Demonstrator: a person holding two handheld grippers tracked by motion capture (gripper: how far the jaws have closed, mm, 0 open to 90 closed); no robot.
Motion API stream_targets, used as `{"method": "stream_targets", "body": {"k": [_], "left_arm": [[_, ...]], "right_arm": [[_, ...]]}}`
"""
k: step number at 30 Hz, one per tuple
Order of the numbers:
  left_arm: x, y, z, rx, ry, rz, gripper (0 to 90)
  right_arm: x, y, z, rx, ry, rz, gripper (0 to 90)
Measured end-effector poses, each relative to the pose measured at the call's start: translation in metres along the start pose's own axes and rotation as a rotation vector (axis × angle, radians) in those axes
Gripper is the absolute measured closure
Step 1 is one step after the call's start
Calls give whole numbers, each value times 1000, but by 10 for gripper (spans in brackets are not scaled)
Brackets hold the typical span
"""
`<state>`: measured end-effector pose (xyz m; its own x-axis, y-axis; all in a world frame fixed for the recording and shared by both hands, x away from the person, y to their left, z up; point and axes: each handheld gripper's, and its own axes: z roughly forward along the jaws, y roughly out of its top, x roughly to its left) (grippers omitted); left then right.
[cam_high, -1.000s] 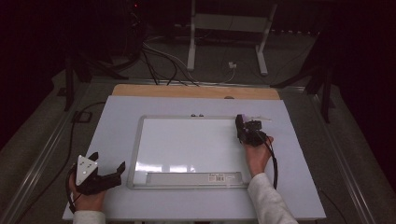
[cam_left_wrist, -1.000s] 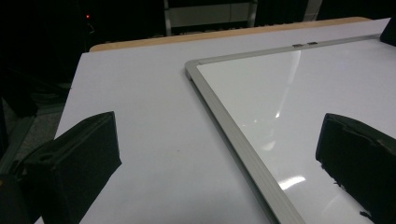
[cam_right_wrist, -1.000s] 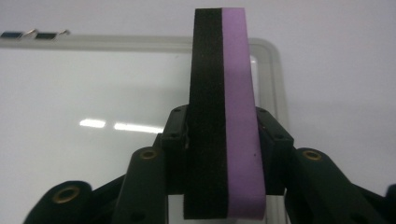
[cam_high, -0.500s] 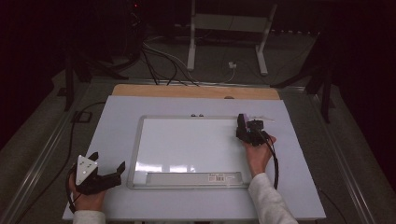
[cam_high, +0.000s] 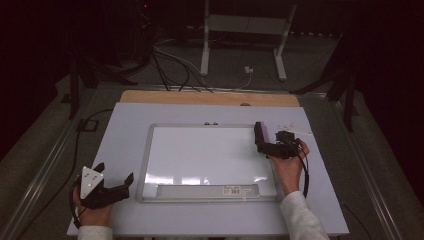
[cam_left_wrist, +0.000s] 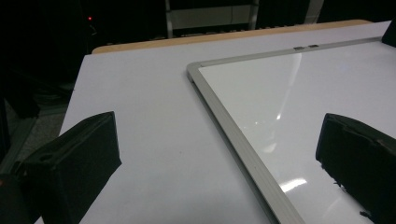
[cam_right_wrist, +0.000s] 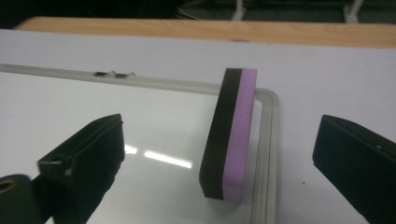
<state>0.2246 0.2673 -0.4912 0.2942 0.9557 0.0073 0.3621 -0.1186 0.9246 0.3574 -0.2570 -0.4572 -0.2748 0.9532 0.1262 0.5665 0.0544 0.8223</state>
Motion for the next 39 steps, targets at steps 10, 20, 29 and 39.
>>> {"method": "stream_targets", "body": {"k": [10,20,29,39], "left_arm": [[2,4,-5,-31,47,-12,5],[3,8,-8,-57,59,-24,5],[5,9,-9,-66,51,-23,5],[5,9,-9,-68,33,-28,5]], "right_arm": [[-15,-15,-41,-67,46,-75,6],[-25,-45,-67,-153,101,-103,7],[-31,-69,-79,-181,134,-116,7],[-37,-80,-88,-209,131,-128,7]]}}
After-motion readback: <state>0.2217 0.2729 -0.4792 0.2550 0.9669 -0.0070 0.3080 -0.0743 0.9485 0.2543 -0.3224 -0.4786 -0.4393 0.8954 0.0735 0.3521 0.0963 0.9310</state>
